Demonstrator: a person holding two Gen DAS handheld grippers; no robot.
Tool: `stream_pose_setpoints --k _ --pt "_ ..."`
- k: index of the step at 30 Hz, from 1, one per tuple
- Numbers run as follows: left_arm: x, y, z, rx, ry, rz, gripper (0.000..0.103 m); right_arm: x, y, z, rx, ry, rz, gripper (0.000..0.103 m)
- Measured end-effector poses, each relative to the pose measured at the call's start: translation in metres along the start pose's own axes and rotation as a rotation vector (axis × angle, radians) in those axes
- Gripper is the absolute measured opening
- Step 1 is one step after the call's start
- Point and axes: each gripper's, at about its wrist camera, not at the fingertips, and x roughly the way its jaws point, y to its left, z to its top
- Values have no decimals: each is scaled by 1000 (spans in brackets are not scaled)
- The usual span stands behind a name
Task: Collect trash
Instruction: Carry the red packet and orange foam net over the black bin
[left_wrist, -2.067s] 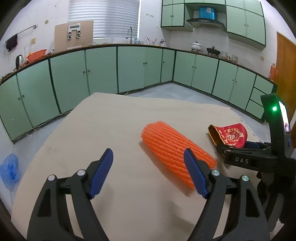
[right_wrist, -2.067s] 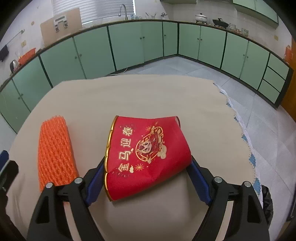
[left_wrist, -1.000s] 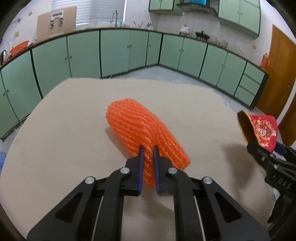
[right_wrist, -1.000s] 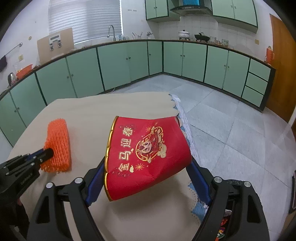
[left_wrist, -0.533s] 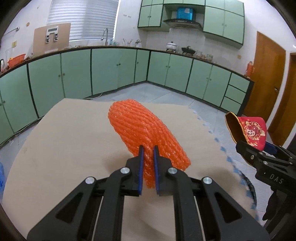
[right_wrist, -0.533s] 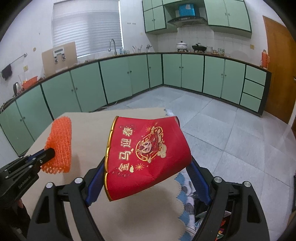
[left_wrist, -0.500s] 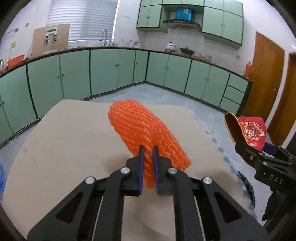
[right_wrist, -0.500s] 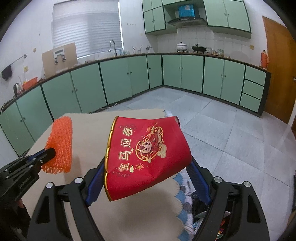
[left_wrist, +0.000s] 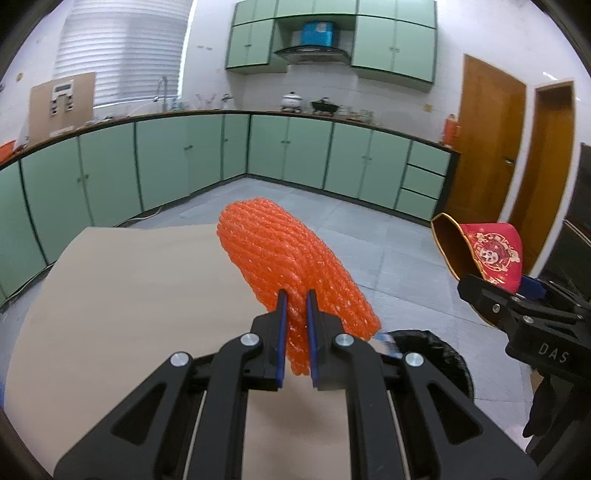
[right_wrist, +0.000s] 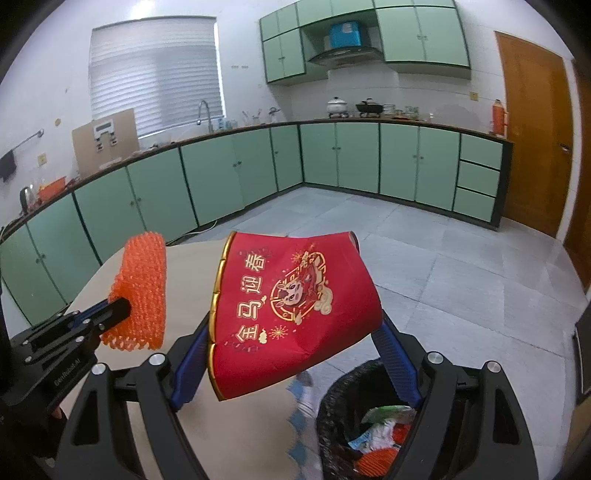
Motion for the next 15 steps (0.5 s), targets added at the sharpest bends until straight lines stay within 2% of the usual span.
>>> stream_pose_setpoints --k 15 --pt "4 -91 -10 96 -5 -159 8 -50 -72 -23 50 -36 -139 81"
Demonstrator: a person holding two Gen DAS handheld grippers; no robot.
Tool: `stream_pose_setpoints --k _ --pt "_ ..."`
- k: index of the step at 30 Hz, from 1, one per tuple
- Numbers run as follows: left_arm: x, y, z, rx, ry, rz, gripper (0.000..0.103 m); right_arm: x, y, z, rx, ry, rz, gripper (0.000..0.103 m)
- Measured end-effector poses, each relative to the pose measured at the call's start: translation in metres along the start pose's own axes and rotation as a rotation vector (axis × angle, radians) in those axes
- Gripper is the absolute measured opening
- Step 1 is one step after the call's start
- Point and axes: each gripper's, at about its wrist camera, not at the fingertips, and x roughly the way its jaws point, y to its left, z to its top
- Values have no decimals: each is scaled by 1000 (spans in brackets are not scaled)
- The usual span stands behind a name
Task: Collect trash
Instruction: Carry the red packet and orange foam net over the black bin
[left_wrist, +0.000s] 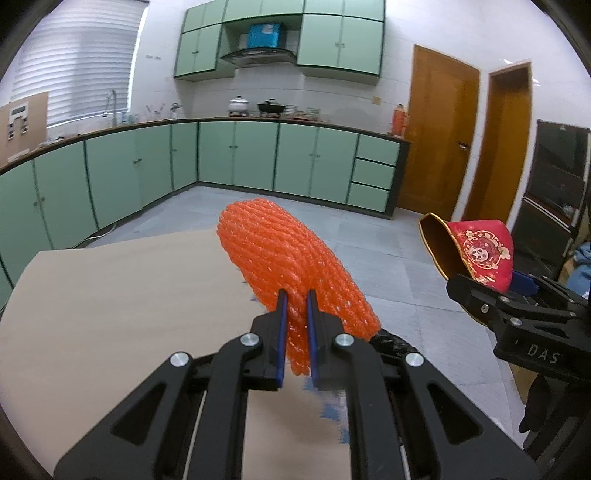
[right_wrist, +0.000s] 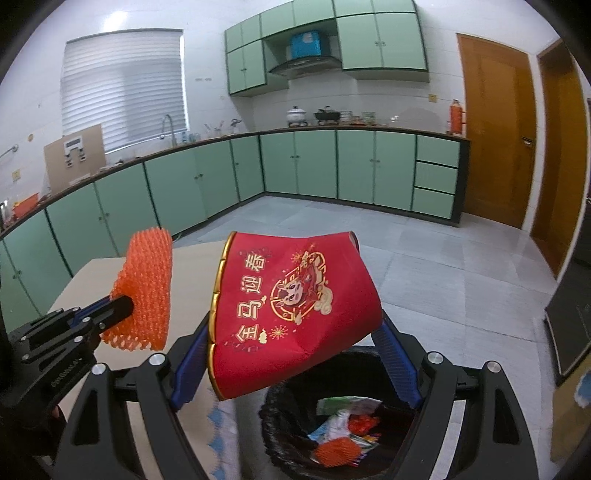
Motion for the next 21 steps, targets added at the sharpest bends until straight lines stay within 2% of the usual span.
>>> stream_pose_setpoints --k 8,13,21 --pt "23 -42 -9 44 26 -74 8 1 -40 -13 17 20 -86 81" --pt "50 -64 -21 72 84 -118 9 15 -65 -29 38 56 -127 81" --pt "91 -78 -40 97 134 -146 9 41 -92 -55 64 110 -143 81"
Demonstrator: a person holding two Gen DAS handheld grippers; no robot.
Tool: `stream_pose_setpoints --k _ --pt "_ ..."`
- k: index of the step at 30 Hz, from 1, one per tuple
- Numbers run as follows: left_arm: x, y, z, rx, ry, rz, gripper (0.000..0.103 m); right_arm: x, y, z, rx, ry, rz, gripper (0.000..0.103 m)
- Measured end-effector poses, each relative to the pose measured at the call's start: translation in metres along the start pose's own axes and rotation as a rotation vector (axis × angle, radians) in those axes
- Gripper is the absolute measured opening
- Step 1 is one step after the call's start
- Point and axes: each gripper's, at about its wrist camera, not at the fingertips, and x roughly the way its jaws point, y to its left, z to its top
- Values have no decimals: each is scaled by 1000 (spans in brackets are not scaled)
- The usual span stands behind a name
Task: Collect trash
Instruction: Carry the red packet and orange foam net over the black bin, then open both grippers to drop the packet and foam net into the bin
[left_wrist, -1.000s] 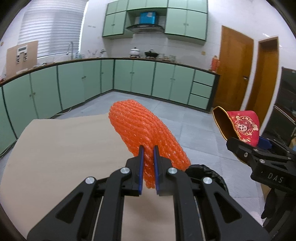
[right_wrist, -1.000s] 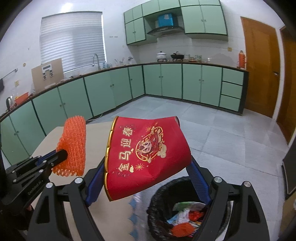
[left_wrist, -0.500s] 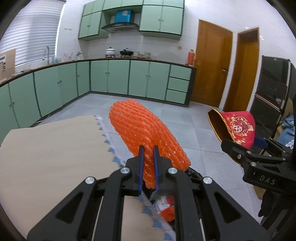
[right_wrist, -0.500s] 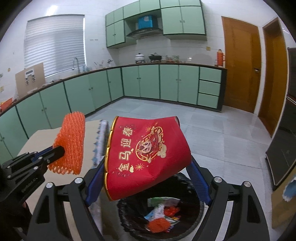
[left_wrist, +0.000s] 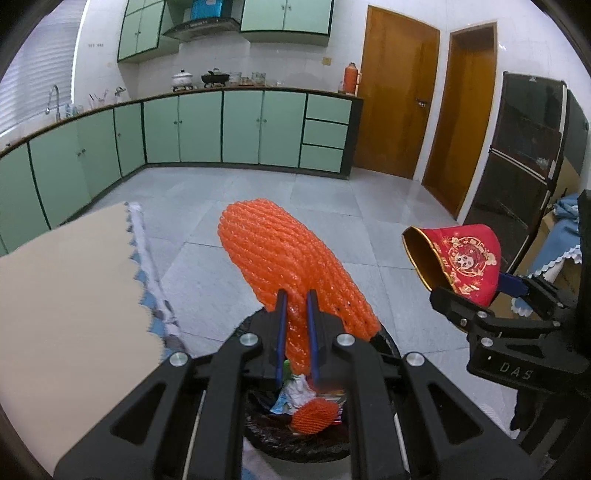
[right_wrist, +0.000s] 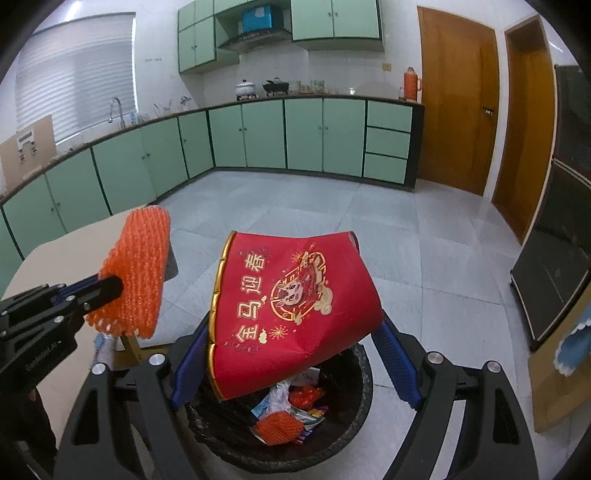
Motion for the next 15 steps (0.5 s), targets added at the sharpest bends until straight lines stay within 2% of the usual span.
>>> stream_pose_setpoints --k 6,9,12,15 --pt "24 -2 -1 11 33 16 13 22 -8 -9 -1 30 2 81" --pt "35 1 3 4 61 29 19 36 -12 -11 3 58 9 82" --pt "44 10 3 -11 98 36 22 56 -18 -15 -5 105 10 82" --pt "46 16 5 -40 110 36 30 62 -18 -15 -12 116 -2 83"
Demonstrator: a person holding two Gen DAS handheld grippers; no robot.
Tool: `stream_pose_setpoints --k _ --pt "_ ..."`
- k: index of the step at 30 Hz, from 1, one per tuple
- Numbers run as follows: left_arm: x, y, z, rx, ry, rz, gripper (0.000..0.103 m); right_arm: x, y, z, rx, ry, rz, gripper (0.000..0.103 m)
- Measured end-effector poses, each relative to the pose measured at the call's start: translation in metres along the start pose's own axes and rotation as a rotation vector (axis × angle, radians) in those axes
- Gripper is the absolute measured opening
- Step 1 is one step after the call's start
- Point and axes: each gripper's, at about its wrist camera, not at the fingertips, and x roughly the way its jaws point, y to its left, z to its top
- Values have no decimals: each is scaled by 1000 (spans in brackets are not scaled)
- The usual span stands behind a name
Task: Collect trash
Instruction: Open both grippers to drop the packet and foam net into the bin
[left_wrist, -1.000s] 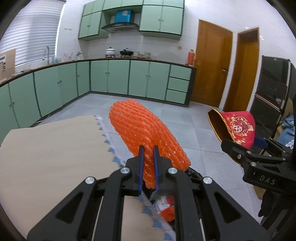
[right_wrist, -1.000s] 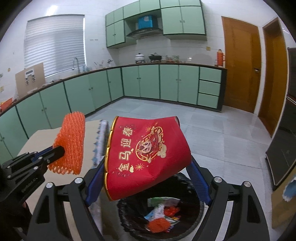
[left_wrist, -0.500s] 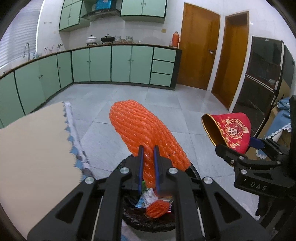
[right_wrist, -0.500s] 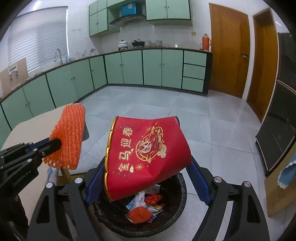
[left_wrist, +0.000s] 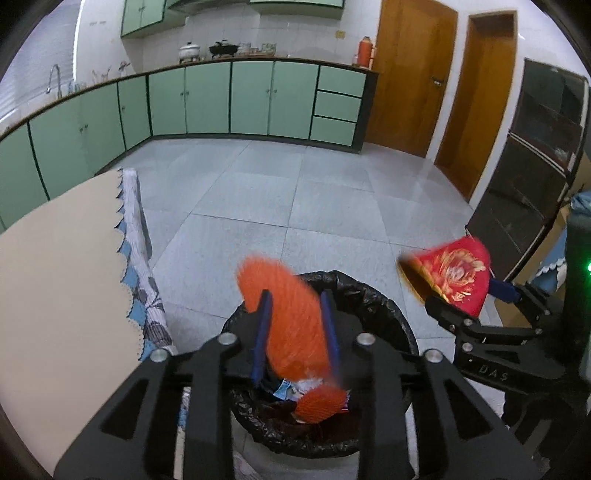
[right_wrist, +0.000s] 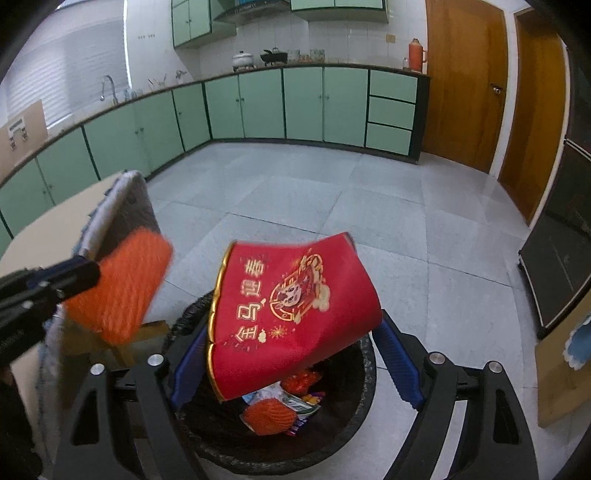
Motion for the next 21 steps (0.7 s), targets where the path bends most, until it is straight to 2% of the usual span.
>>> stream_pose_setpoints --k 2,4,9,11,15,21 --pt "-3 4 2 -12 -9 3 40 -3 1 0 -2 -11 -2 86" --pt "-5 4 3 -17 -18 4 44 -6 4 0 -7 -20 -5 88" --pt "-15 8 4 -27 -36 5 49 -19 10 2 -21 -39 -9 90" --pt "-22 11 6 -29 -52 13 56 -25 12 5 -21 -47 -17 93" --pt "-37 17 11 -31 -74 19 62 -43 14 11 -15 -68 -21 97" --pt "-71 24 9 -21 -118 33 73 -72 22 16 -3 -72 16 97"
